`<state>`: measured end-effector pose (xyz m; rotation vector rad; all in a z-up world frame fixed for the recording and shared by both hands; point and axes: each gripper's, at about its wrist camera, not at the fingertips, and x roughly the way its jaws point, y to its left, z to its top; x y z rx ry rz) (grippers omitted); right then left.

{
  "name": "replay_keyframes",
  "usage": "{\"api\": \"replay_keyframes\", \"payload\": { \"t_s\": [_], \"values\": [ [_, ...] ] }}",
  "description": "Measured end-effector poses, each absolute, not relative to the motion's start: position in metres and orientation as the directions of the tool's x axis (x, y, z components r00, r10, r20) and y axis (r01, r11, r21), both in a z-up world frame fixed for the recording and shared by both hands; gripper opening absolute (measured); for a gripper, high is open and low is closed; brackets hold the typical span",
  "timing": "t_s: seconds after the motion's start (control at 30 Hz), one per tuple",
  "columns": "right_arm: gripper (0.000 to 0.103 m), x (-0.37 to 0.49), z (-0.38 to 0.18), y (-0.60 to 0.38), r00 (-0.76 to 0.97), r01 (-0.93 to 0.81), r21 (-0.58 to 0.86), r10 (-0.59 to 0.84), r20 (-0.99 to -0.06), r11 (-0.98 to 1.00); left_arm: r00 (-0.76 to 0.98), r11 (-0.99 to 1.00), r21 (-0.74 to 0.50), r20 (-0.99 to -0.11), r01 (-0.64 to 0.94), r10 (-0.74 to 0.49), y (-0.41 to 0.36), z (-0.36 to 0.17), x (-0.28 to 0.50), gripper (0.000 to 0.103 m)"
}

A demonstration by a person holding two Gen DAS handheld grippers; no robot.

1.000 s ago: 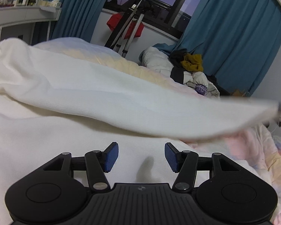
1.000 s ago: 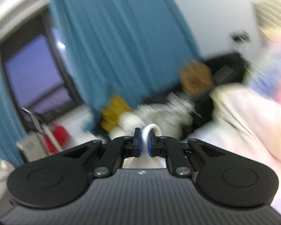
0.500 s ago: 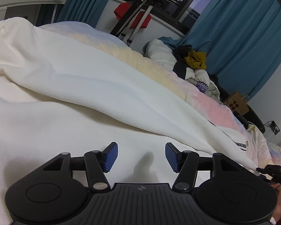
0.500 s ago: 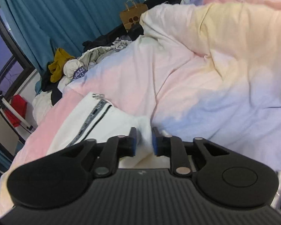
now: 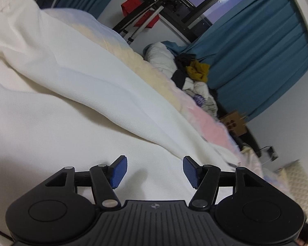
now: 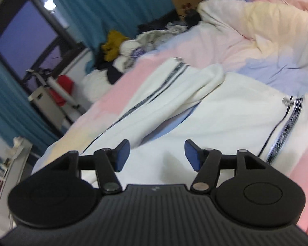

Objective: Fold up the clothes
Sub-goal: 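Grasp the taped side seam of the white pants with the left gripper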

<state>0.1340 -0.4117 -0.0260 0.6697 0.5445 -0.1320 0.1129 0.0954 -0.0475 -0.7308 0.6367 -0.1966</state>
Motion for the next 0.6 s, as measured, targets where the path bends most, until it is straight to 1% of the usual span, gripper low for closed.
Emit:
{"api": "replay_keyframes", "payload": {
  "t_s": [0.1,0.23,0.37,0.43,0.5,0.6],
  "values": [
    [0.063,0.118,-0.031,-0.397,0.844,0.304,0.544,0.045,-0.535,0.782,0.791,0.707,-0.706,-0.456,-0.042,-0.408,0.097,-0.056,0.115,0.063],
    [0.063,0.124,-0.045,-0.402,0.827,0.335,0.554,0.045,-0.561,0.762,0.773,0.705,-0.706,-0.480,-0.060,-0.415,0.093,-0.066,0.122,0.063],
    [0.063,0.133,-0.060,-0.412,0.810,0.383,0.555,0.021,-0.586,0.739,0.755,0.814,-0.581,-0.530,0.007,-0.385,0.069,-0.048,0.141,0.062],
    [0.063,0.136,-0.066,-0.417,0.811,0.384,0.589,0.046,-0.584,0.712,0.754,0.854,-0.514,-0.528,0.082,-0.391,0.054,-0.033,0.161,0.062],
    [0.063,0.141,-0.069,-0.417,0.814,0.377,0.593,0.051,-0.579,0.711,0.746,0.887,-0.431,-0.534,0.164,-0.397,0.035,-0.018,0.189,0.062],
    [0.063,0.148,-0.072,-0.417,0.818,0.368,0.599,0.059,-0.572,0.711,0.717,0.909,-0.295,-0.561,0.294,-0.414,0.000,-0.004,0.246,0.062]
  ]
}}
